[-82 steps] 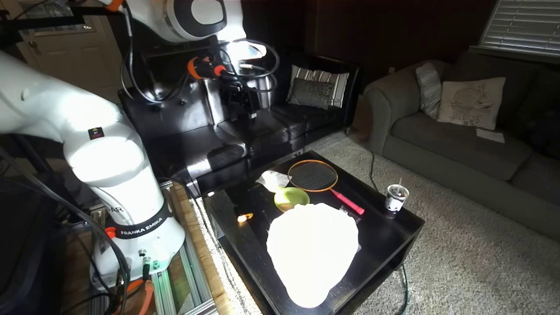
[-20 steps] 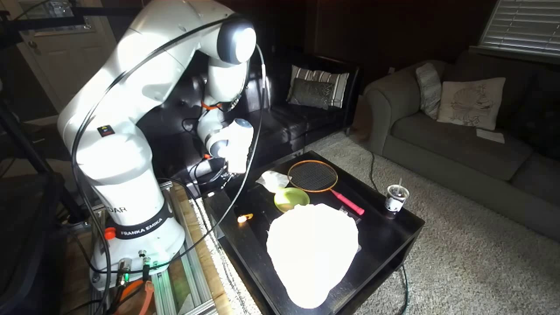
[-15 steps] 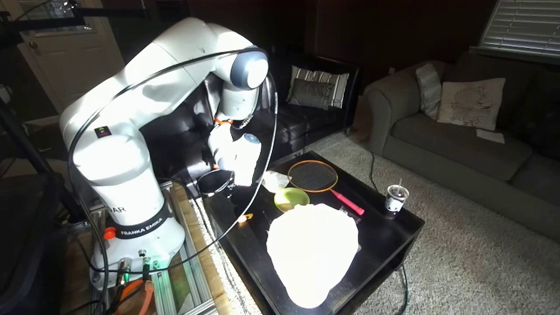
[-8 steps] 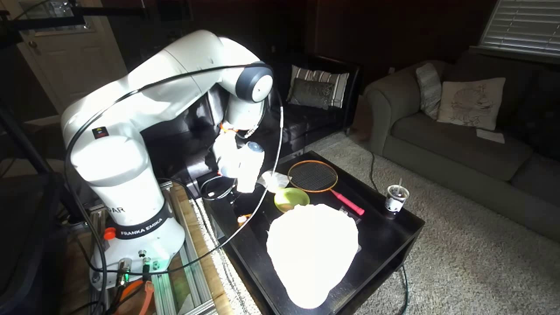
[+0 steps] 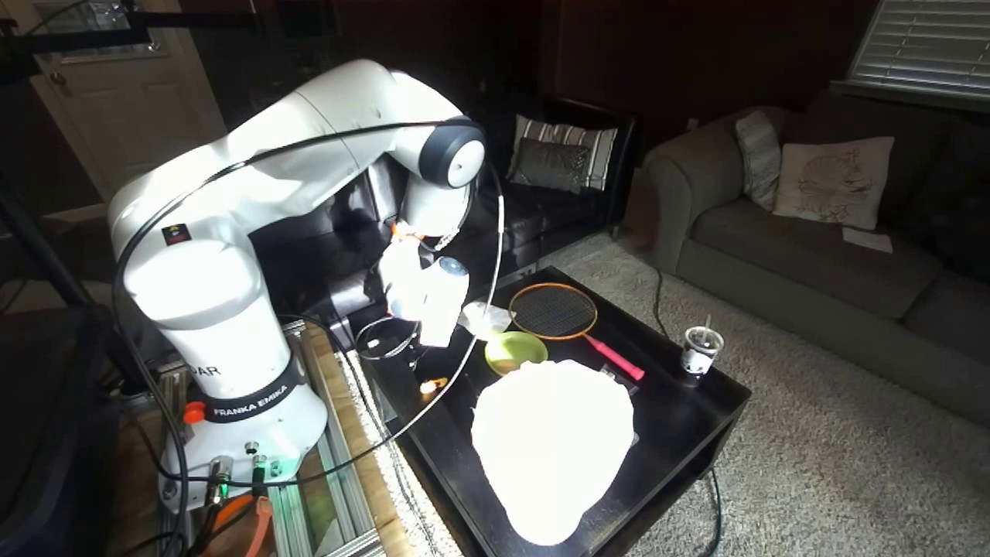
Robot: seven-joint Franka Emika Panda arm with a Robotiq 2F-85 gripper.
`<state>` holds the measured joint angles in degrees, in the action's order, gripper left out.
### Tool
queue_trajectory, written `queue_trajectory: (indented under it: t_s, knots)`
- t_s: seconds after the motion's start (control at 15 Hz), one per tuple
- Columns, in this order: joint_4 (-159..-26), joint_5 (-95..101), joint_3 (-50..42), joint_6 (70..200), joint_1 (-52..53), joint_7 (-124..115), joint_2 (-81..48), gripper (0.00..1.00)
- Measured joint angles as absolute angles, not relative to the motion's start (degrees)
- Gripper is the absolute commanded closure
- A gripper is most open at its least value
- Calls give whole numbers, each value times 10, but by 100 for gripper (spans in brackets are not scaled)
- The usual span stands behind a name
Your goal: Flip the orange object over
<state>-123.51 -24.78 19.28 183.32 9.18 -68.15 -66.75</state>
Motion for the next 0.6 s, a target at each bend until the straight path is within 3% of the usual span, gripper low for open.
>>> queue_trajectory:
  t_s: [0.6]
  knots:
    - [-1193,-250,195,1897,64,-694,-747,0]
